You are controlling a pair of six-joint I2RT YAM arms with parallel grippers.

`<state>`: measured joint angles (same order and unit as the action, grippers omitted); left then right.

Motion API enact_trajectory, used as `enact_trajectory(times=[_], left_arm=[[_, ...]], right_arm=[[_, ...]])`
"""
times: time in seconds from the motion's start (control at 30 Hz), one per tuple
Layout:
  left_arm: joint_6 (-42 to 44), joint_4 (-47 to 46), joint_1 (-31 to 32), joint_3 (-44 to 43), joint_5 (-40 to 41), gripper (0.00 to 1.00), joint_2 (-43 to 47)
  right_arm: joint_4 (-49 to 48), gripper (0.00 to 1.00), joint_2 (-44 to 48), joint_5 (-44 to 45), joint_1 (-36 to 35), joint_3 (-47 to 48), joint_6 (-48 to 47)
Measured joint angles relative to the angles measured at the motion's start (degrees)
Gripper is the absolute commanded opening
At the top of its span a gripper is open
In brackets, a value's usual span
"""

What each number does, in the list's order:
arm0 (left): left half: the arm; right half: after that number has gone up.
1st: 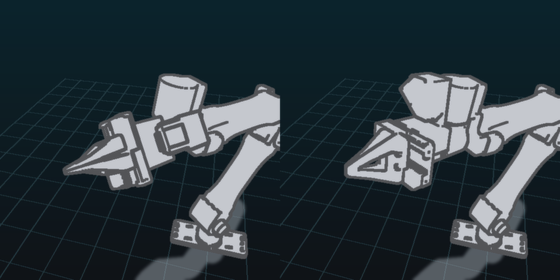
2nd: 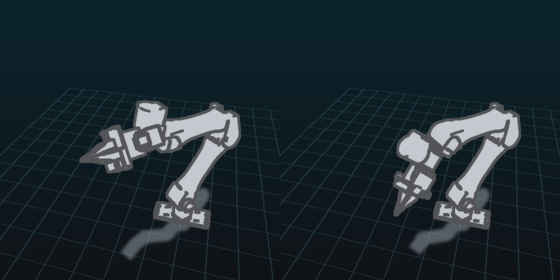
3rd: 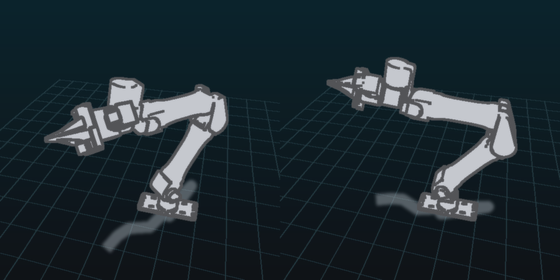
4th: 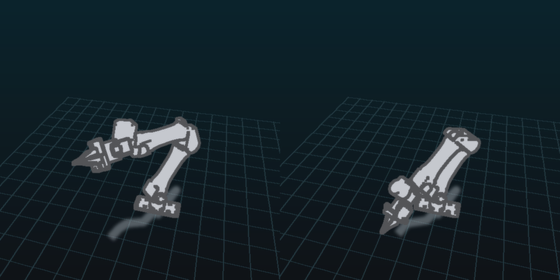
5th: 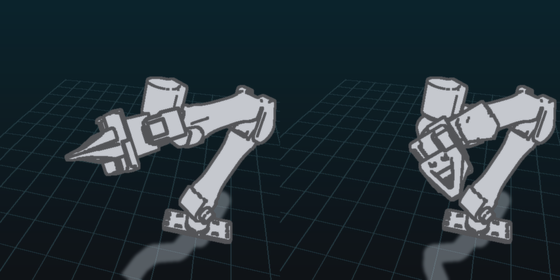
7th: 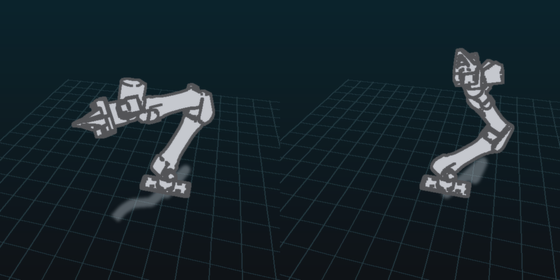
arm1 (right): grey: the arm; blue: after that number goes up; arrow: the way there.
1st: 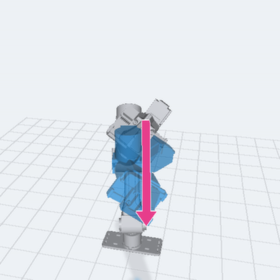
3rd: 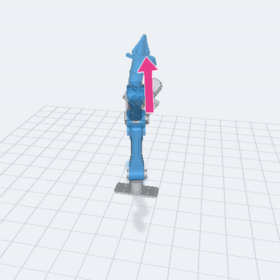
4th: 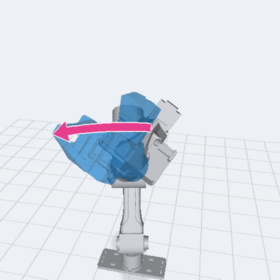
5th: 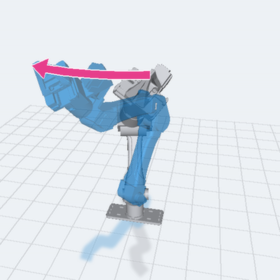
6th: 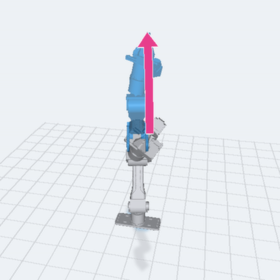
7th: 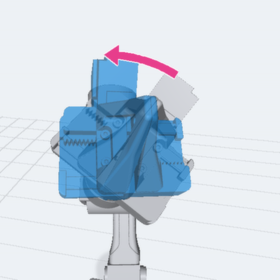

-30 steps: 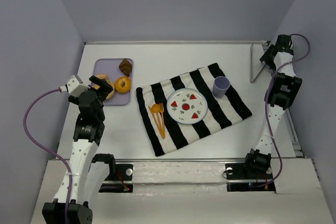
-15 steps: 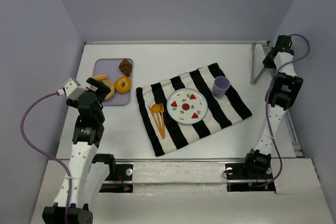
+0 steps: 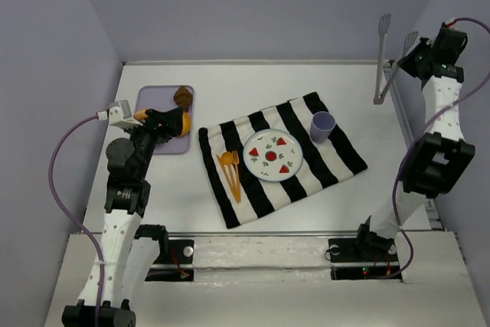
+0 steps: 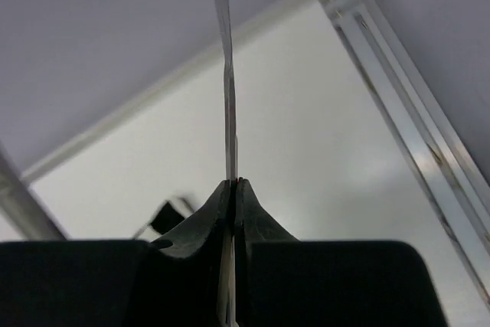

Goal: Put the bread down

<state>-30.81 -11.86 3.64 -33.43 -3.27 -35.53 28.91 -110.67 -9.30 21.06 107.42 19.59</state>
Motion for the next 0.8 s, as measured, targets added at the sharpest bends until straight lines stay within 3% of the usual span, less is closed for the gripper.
enact_trajectory(times=[0.1,0.2,0.3,0.43,0.53,0.63,0.8], left_arm=[[-0.48,-8.28,0.7,0.66,-13.38,0.99,-1.31],[-1.25,-14.34,2.47,1.03,-21.64,0.99,-2.6],[-1.49,-20.94,7.13,1.05,-27.58,0.99,-4.39],[1.97,-27.52,19.37,1.03,-32.54,0.99,-8.26],[5.18,-33.05,27.85,0.94,-34.75,0.99,-12.98],[6.97,-38.77,33.16,-0.02,-37.11,0.99,-19.56],[7.67,-42.53,36.68,-5.68,-38.71,0.99,-29.79]], right_arm=[[-8.2,0.07,15.23,-7.41,0.0,-11.54,3.28],[-15.15,0.07,26.16,-14.27,-1.49,-20.83,7.52],[-19.85,0.07,32.72,-17.77,-8.66,-28.35,10.23],[-28.92,0.07,36.41,-25.11,-21.33,-37.29,16.61],[-45.55,0.07,38.25,-33.64,-27.34,-47.28,26.23],[-59.82,0.07,37.46,-38.36,-30.36,-52.09,35.26],[-75.17,0.07,35.54,-42.29,-36.41,-53.09,43.98]])
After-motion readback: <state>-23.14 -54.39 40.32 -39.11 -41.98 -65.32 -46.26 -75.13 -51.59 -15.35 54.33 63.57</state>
